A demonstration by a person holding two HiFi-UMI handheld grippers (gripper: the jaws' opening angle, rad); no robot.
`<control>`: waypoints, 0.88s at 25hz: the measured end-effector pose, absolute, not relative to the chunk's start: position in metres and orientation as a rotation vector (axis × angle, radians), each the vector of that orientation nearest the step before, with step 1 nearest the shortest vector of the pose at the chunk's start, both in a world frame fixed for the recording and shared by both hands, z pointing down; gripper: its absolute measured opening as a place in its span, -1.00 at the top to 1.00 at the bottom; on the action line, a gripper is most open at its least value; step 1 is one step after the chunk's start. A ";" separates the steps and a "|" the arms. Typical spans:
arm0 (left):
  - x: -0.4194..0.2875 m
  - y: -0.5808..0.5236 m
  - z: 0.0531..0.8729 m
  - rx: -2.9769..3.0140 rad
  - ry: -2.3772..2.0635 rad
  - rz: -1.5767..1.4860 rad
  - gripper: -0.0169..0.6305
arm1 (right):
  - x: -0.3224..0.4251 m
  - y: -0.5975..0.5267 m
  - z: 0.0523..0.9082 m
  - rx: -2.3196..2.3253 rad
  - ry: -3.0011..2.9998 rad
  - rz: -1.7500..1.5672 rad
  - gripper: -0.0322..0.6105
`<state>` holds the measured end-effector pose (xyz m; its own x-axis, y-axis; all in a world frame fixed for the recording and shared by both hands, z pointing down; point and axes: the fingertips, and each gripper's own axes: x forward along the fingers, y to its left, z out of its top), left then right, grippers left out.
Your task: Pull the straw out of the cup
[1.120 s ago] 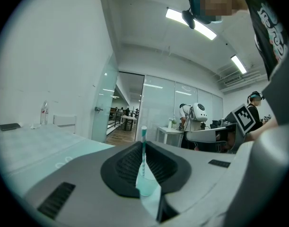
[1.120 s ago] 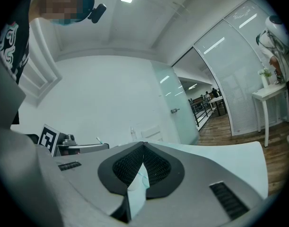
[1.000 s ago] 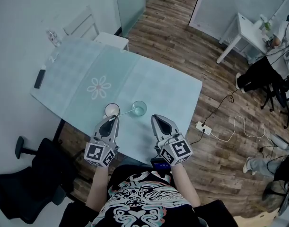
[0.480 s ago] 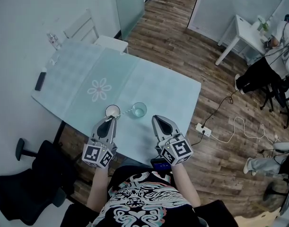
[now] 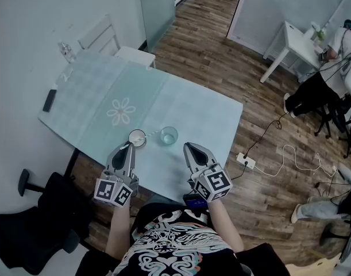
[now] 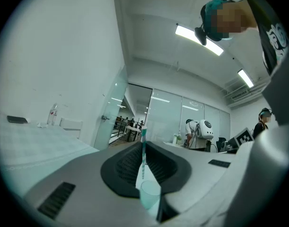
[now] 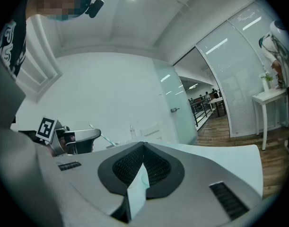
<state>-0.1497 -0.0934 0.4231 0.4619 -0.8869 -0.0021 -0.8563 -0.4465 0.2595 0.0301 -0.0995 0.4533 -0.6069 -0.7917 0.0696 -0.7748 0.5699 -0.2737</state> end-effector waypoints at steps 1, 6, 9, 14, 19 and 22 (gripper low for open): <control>-0.151 -0.094 0.420 2.486 -1.505 -0.227 0.85 | 0.031 -0.100 0.453 -1.368 2.730 -0.426 0.82; -0.153 -0.088 0.402 2.493 -1.438 -0.378 0.85 | 0.036 -0.099 0.452 -1.399 2.723 -0.409 0.82; -0.150 -0.082 0.395 2.514 -1.368 -0.458 0.85 | 0.038 -0.099 0.453 -1.419 2.719 -0.399 0.82; -0.153 -0.077 0.393 2.393 -1.188 -0.691 0.85 | 0.039 -0.097 0.454 -1.440 2.708 -0.390 0.83; -0.166 -0.083 0.404 2.229 -1.126 -0.829 0.85 | 0.040 -0.098 0.452 -1.462 2.698 -0.370 0.83; -0.169 -0.083 0.411 2.162 -1.089 -0.884 0.85 | 0.041 -0.096 0.453 -1.467 2.697 -0.364 0.83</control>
<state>-0.1691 -0.0827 0.4108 0.4537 -0.8374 -0.3050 -0.4706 -0.5157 0.7159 0.0405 -0.0957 0.4526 -0.5485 -0.8333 0.0684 -0.8216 0.5220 -0.2292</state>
